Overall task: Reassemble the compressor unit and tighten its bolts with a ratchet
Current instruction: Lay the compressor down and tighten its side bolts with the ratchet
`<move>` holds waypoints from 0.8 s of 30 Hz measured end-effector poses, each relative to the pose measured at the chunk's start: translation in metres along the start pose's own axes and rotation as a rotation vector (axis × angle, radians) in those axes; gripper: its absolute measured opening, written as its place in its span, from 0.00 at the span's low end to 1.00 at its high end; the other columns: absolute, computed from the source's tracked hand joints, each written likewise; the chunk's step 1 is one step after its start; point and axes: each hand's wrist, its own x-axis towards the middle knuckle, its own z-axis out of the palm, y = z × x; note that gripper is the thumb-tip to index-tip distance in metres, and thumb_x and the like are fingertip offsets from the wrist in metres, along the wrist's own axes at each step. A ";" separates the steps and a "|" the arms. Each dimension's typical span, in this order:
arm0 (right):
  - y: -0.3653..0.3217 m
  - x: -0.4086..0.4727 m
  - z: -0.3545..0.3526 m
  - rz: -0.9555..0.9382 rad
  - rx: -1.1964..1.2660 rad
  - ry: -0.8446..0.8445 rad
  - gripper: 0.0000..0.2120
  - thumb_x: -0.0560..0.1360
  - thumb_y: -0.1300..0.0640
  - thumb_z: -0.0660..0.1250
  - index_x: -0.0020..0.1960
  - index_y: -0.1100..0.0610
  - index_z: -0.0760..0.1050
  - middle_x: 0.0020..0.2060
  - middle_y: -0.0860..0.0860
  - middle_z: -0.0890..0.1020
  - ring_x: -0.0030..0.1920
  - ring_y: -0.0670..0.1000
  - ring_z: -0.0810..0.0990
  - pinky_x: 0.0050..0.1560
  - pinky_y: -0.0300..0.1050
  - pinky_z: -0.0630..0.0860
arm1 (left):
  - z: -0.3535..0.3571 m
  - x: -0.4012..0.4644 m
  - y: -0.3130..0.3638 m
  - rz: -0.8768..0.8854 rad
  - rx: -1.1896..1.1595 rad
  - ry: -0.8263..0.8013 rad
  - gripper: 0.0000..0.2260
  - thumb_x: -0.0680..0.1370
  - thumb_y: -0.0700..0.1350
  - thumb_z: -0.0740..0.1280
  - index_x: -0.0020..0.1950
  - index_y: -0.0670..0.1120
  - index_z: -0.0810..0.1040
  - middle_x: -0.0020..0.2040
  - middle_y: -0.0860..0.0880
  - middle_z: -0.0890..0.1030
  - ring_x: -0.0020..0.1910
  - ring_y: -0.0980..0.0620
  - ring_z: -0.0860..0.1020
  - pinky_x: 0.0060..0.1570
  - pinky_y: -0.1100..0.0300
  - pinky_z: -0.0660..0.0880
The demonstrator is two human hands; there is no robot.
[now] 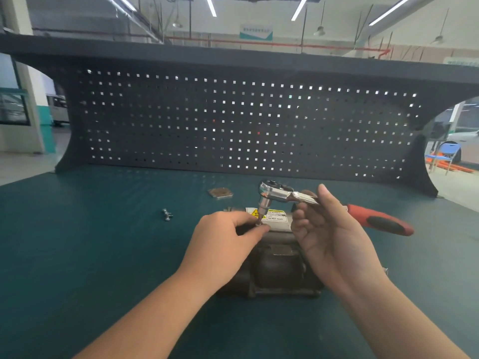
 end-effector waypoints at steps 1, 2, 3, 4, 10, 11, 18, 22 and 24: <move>0.000 0.000 0.000 -0.006 -0.006 -0.001 0.07 0.69 0.55 0.71 0.34 0.58 0.80 0.32 0.54 0.80 0.30 0.49 0.78 0.30 0.37 0.75 | 0.000 0.000 0.000 -0.007 -0.002 -0.005 0.07 0.73 0.53 0.73 0.50 0.54 0.86 0.41 0.61 0.85 0.43 0.63 0.80 0.47 0.62 0.77; 0.000 0.000 0.000 -0.016 -0.015 0.000 0.07 0.68 0.55 0.71 0.34 0.57 0.81 0.32 0.54 0.80 0.30 0.49 0.78 0.30 0.37 0.75 | 0.000 0.001 0.000 -0.010 -0.001 -0.008 0.07 0.73 0.53 0.73 0.49 0.54 0.86 0.41 0.60 0.85 0.43 0.62 0.80 0.47 0.61 0.77; 0.001 0.000 0.000 -0.028 -0.027 0.002 0.08 0.68 0.55 0.71 0.33 0.57 0.81 0.32 0.54 0.80 0.30 0.49 0.78 0.30 0.37 0.75 | 0.000 0.001 0.000 -0.010 0.002 -0.010 0.07 0.73 0.53 0.72 0.49 0.54 0.86 0.41 0.60 0.85 0.43 0.62 0.80 0.47 0.61 0.77; 0.000 0.000 0.000 -0.039 -0.037 0.005 0.08 0.68 0.55 0.71 0.32 0.56 0.82 0.32 0.54 0.80 0.30 0.49 0.78 0.30 0.36 0.75 | -0.001 0.001 0.000 -0.008 0.007 -0.013 0.07 0.74 0.53 0.72 0.49 0.54 0.86 0.41 0.60 0.85 0.43 0.62 0.80 0.47 0.61 0.77; 0.003 0.000 -0.003 -0.165 -0.133 -0.023 0.09 0.69 0.54 0.70 0.44 0.60 0.77 0.31 0.54 0.81 0.31 0.49 0.80 0.32 0.37 0.76 | -0.001 0.000 0.001 -0.029 0.005 -0.021 0.06 0.74 0.53 0.72 0.47 0.54 0.86 0.41 0.60 0.84 0.43 0.62 0.80 0.46 0.63 0.75; 0.004 -0.001 -0.003 -0.216 -0.173 -0.033 0.09 0.69 0.54 0.71 0.43 0.59 0.78 0.31 0.54 0.81 0.31 0.50 0.80 0.34 0.38 0.77 | -0.001 0.000 0.001 -0.036 0.002 -0.024 0.06 0.74 0.53 0.72 0.47 0.54 0.86 0.40 0.60 0.84 0.42 0.62 0.80 0.46 0.63 0.75; 0.020 -0.022 0.004 -0.643 -0.670 0.097 0.09 0.67 0.44 0.69 0.37 0.49 0.80 0.32 0.50 0.84 0.35 0.47 0.83 0.38 0.37 0.77 | 0.001 0.000 0.003 -0.073 -0.009 -0.001 0.07 0.73 0.55 0.72 0.46 0.54 0.86 0.40 0.59 0.84 0.42 0.61 0.81 0.46 0.57 0.78; 0.032 -0.030 0.015 -0.765 -0.654 0.144 0.12 0.66 0.48 0.73 0.32 0.54 0.74 0.28 0.47 0.83 0.28 0.41 0.81 0.30 0.30 0.74 | 0.001 -0.001 0.006 -0.080 0.007 0.002 0.07 0.73 0.55 0.72 0.46 0.55 0.86 0.39 0.59 0.85 0.42 0.60 0.81 0.46 0.56 0.78; 0.034 -0.027 0.015 -0.796 -0.617 0.149 0.14 0.68 0.51 0.73 0.31 0.53 0.70 0.27 0.48 0.82 0.26 0.43 0.81 0.30 0.30 0.74 | 0.000 -0.001 0.006 -0.071 0.013 0.004 0.07 0.74 0.55 0.71 0.46 0.54 0.86 0.40 0.59 0.85 0.42 0.60 0.81 0.46 0.56 0.78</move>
